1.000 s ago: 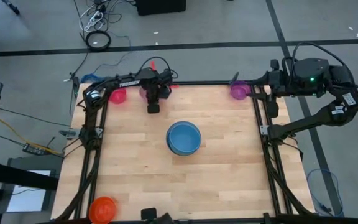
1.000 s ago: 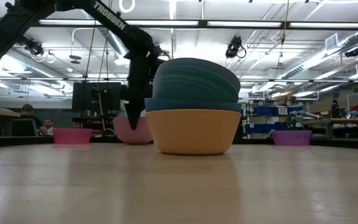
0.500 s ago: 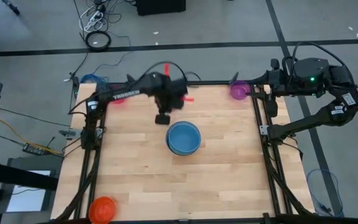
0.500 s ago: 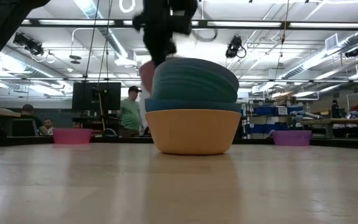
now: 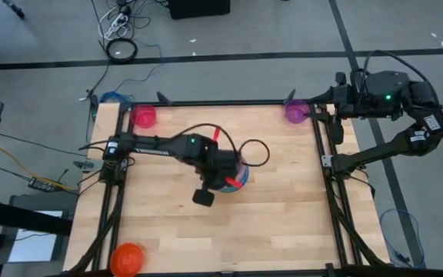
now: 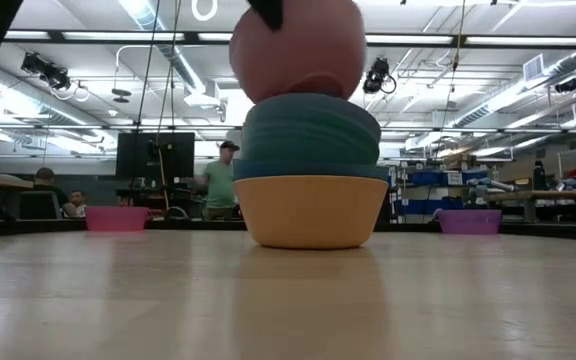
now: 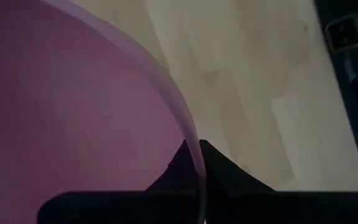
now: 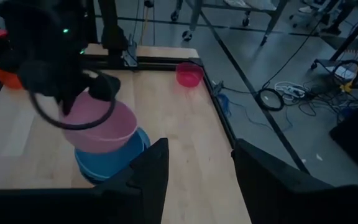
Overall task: Nest bowls inside each other
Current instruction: Stack the pink bowl on top of the blue bowl
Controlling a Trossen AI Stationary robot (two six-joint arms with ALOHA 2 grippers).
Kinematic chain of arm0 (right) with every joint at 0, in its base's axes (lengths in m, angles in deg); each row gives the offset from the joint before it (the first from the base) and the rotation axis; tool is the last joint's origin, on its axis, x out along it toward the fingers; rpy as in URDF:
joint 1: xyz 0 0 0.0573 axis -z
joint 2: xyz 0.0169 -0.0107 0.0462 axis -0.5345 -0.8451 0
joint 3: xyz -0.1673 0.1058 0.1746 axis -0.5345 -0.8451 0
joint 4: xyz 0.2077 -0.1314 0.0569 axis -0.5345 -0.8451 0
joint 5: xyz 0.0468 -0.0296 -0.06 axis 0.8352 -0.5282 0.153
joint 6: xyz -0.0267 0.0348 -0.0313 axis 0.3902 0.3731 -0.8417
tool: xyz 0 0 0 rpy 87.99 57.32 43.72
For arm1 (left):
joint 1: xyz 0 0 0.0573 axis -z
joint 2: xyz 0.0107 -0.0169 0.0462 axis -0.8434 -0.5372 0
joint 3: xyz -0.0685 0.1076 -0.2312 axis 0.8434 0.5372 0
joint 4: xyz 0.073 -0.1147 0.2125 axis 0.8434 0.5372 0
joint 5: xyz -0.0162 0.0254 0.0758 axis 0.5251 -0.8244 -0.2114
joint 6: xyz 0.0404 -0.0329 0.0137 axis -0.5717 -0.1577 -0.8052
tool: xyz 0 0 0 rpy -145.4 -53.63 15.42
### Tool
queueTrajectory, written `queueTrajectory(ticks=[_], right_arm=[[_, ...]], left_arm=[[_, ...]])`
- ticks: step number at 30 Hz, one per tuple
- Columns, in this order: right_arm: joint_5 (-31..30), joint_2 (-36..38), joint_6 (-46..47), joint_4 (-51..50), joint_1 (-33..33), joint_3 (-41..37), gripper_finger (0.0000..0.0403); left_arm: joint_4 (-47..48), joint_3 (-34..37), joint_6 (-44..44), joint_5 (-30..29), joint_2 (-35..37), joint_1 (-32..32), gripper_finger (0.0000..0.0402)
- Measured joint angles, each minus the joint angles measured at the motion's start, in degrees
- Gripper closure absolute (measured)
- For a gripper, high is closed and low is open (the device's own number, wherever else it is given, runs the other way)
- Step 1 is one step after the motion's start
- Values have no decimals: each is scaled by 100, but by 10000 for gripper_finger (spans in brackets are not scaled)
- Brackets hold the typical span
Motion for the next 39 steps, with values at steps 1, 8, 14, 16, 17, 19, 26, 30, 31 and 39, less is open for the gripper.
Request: queueTrajectory(ticks=[1,8,14,16,17,19,26,30,31,39], right_arm=[[0,0,0,8,0,0,236],[54,0,99,4,0,0,238],[146,0,155,-10,0,0,238],[149,0,153,-15,0,0,239],[149,0,153,-16,0,0,239],[149,0,139,-23,0,0,239],[149,0,133,-25,0,0,236],[150,0,151,-27,0,0,238],[151,0,151,-28,0,0,238],[151,0,131,-49,0,0,239]], left_arm=[[-99,-2,33,22,-28,36,398],[-126,405,163,-264,-476,35,398],[-463,643,116,-688,-661,34,393],[-536,630,149,-975,-679,37,387],[-532,600,177,-1129,-684,33,381],[-556,536,218,-1403,-645,34,365],[-656,298,415,-1726,-543,83,266],[-538,271,580,-1811,-539,82,205],[-418,271,644,-1841,-539,88,193],[721,273,1431,-2757,38,235,142]])
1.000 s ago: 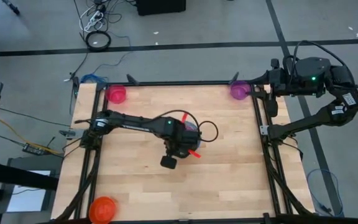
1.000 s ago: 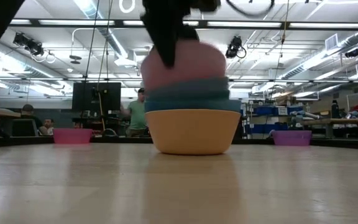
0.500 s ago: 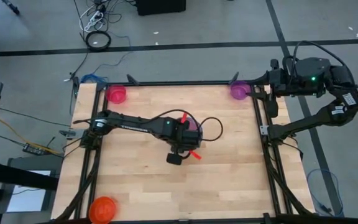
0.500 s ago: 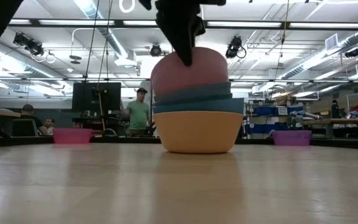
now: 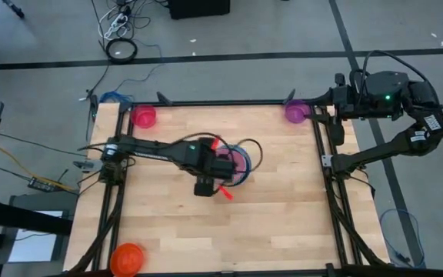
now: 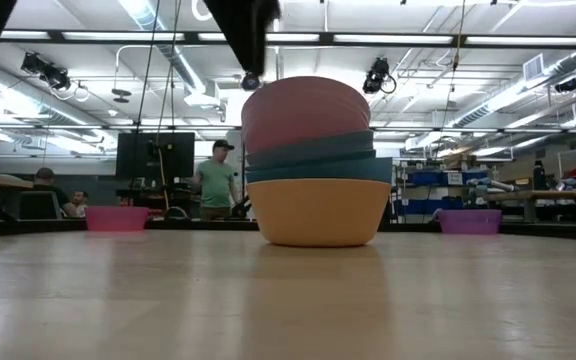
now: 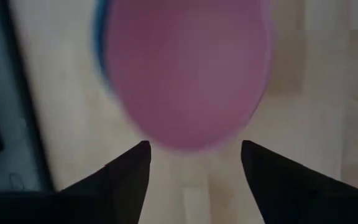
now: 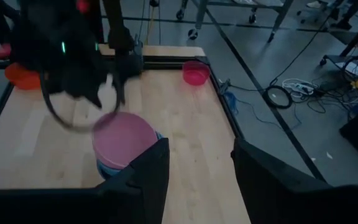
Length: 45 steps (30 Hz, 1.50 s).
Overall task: Nest bowls inside each other
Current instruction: Stack the pink bowl on top of the blue bowl, then stack the red bowl on top of the pink bowl
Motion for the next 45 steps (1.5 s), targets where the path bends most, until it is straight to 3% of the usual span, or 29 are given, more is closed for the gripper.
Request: queueTrajectory(ticks=[5,9,12,16,22,30,38,45], right_arm=[[0,0,-5,-45,0,0,237],[0,0,-7,-78,0,0,238],[8,0,-20,-82,-2,0,238],[9,0,-53,-67,-2,0,238],[7,0,-81,-19,-2,0,238],[6,-2,-81,-17,-2,0,240],[2,-24,-81,25,-2,0,241],[2,-96,-81,24,-2,0,239]], left_arm=[[498,64,604,-693,771,-42,142],[400,660,954,-966,1619,-303,142],[380,1471,1328,-1173,2266,-627,142],[-362,2837,1633,-1198,3175,-1191,142],[-1644,4704,1744,-565,3968,-2387,142],[-2475,5864,1463,174,3937,-4003,144],[-2882,5923,1149,826,3414,-5192,174],[-2869,5921,982,845,2816,-5732,186]])
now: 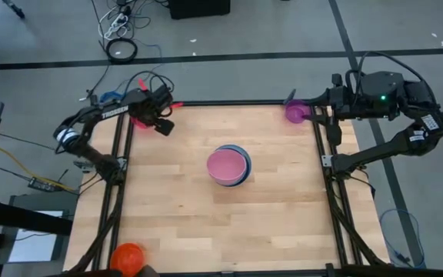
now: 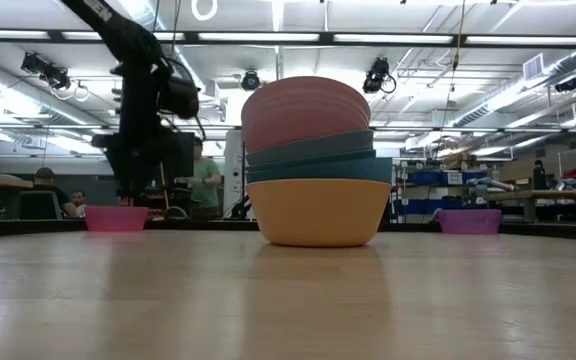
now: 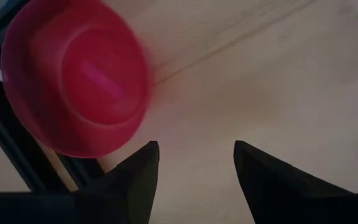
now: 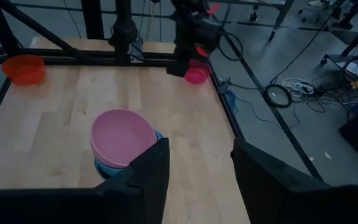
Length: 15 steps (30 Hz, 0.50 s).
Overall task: Nest bowls inside each other
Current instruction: Stack the red bowl on top of the pink bowl
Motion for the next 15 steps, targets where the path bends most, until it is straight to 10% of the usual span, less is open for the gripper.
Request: queueTrajectory(ticks=[15], right_arm=[[-1,-180,-44,2,0,0,239]], left_arm=[[-692,-2,-476,9,-917,-615,188]])
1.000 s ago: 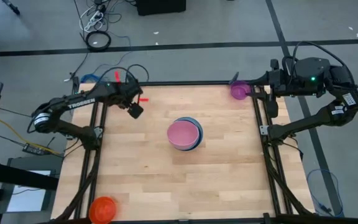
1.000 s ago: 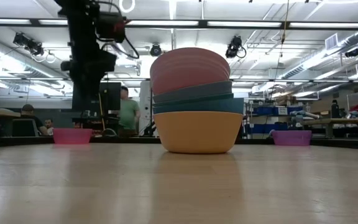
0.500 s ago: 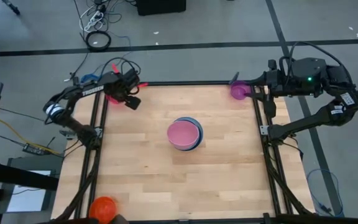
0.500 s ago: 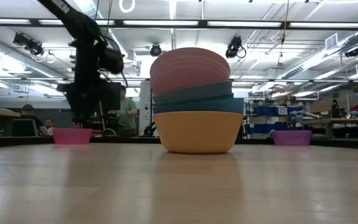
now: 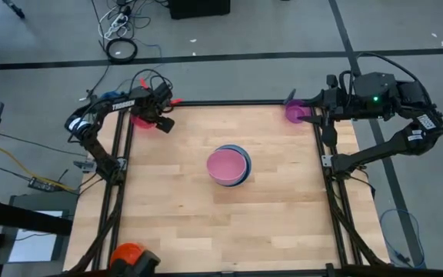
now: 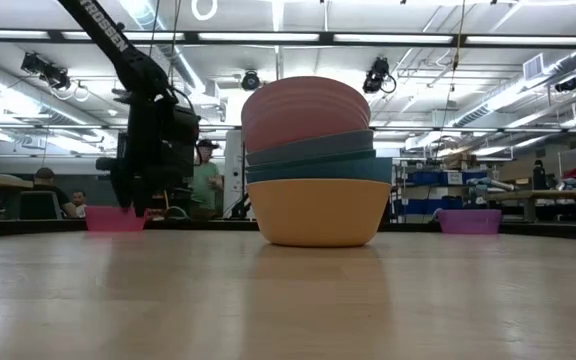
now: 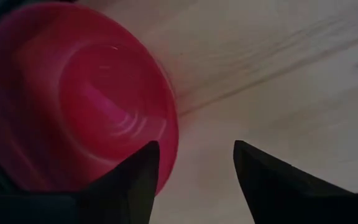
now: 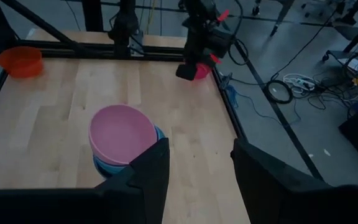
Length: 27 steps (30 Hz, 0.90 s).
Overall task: Nest bowls inside each other
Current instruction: Stack the red bowl on top of the pink bowl
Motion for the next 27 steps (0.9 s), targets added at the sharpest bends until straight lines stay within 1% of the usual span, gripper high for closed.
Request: queueTrajectory(ticks=[4,6,8,10,12,13,17,20,23,27], right_arm=[[0,-6,-1,19,0,0,239],[1,-8,-1,29,0,0,239],[0,-6,-9,33,0,0,239],[-2,-6,-9,37,0,0,239],[-2,-10,-9,37,0,0,239],[-2,-13,-9,39,1,0,239],[-2,-32,-11,44,2,0,239],[-2,-39,-9,48,2,0,239],[-55,-37,-11,82,2,0,239],[-181,-37,-17,85,2,0,239]], left_arm=[[-31,0,-193,256,-234,-22,196],[-36,0,-304,328,-336,-13,214],[-35,0,-405,355,-405,4,248],[-37,0,-464,356,-423,34,298],[-44,0,-570,354,-418,64,358],[-27,0,-590,353,-410,68,379],[108,-82,-689,355,-401,99,394],[367,-274,-702,421,-364,271,396],[779,-634,-720,444,-242,670,397],[1259,-1345,-730,467,52,1443,398]])
